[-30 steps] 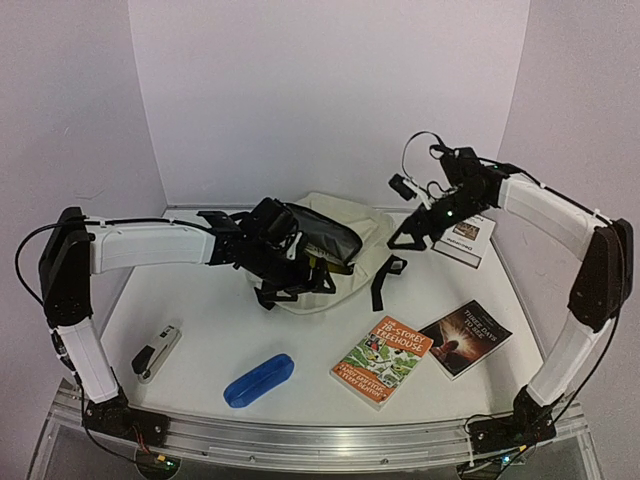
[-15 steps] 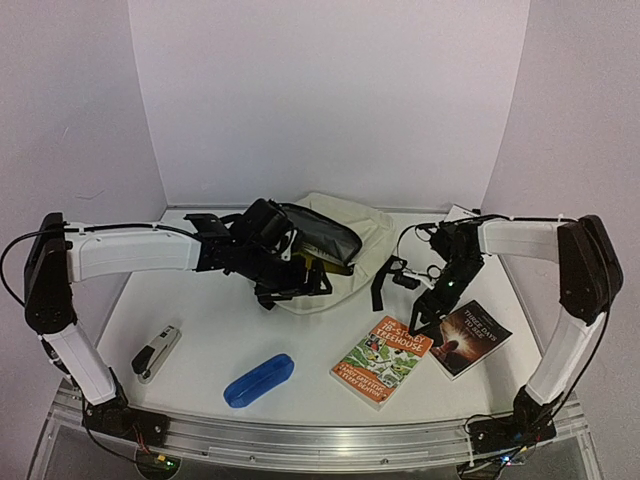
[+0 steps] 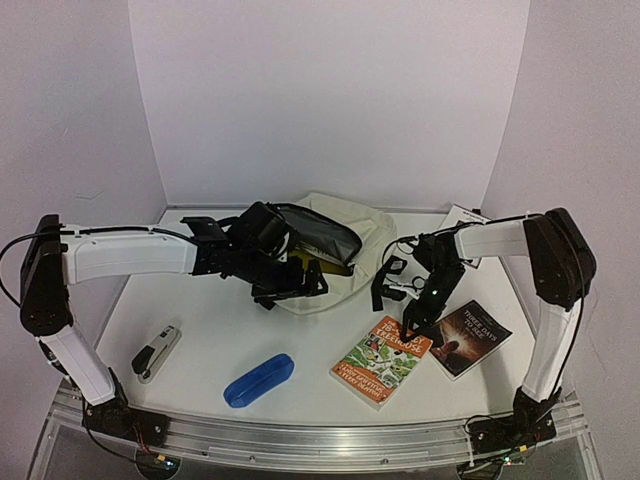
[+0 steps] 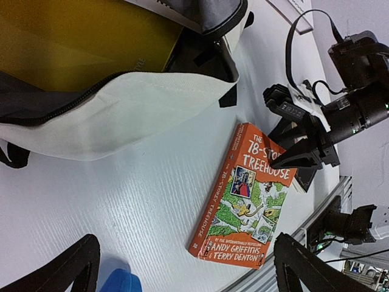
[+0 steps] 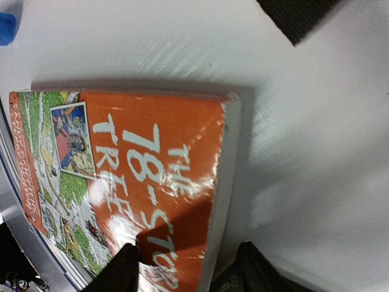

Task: Pack the student bag
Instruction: Pick up the book from the center of the board.

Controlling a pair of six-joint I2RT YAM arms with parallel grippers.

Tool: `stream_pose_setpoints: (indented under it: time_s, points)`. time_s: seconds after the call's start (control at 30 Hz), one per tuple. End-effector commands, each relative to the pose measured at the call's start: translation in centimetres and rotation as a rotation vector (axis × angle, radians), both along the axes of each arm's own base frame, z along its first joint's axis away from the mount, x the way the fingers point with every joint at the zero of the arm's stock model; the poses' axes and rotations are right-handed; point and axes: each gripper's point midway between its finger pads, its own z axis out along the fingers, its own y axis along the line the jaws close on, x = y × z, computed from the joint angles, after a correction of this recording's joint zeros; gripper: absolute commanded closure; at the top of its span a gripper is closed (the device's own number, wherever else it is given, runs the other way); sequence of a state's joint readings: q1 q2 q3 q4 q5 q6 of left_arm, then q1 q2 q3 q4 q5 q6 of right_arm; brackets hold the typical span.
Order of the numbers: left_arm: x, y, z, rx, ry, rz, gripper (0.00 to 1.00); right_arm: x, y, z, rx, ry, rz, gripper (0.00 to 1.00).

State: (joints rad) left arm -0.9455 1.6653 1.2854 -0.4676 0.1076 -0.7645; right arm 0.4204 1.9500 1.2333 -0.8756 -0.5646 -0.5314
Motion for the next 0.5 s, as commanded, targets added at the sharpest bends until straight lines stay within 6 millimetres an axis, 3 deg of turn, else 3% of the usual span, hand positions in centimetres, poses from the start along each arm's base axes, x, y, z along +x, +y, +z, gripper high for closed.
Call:
stream_pose_setpoints:
  time_s: [0.0, 0.07, 0.13, 0.3, 0.47]
  points:
    - [0.5, 0.6, 1.3, -0.026, -0.038, 0.043, 0.00, -0.3, 0.8, -0.4, 0.017, 0.040, 0.018, 0.78]
    - [0.4, 0.7, 1.2, -0.019, -0.037, 0.046, 0.00, 0.0, 1.0, 0.2, 0.030, 0.027, 0.018, 0.93]
    - [0.3, 0.7, 1.1, -0.018, -0.034, 0.037, 0.00, 0.4, 1.4, 1.3, 0.054, -0.004, 0.021, 1.00]
    - [-0.3, -0.9, 0.9, -0.035, -0.017, -0.046, 0.00, 1.5, 2.9, 6.0, 0.166, -0.096, 0.030, 1.00]
    - [-2.1, -4.6, 1.4, -0.100, -0.052, -0.221, 0.00, 1.8, 4.1, 12.1, 0.300, -0.243, 0.073, 1.00]
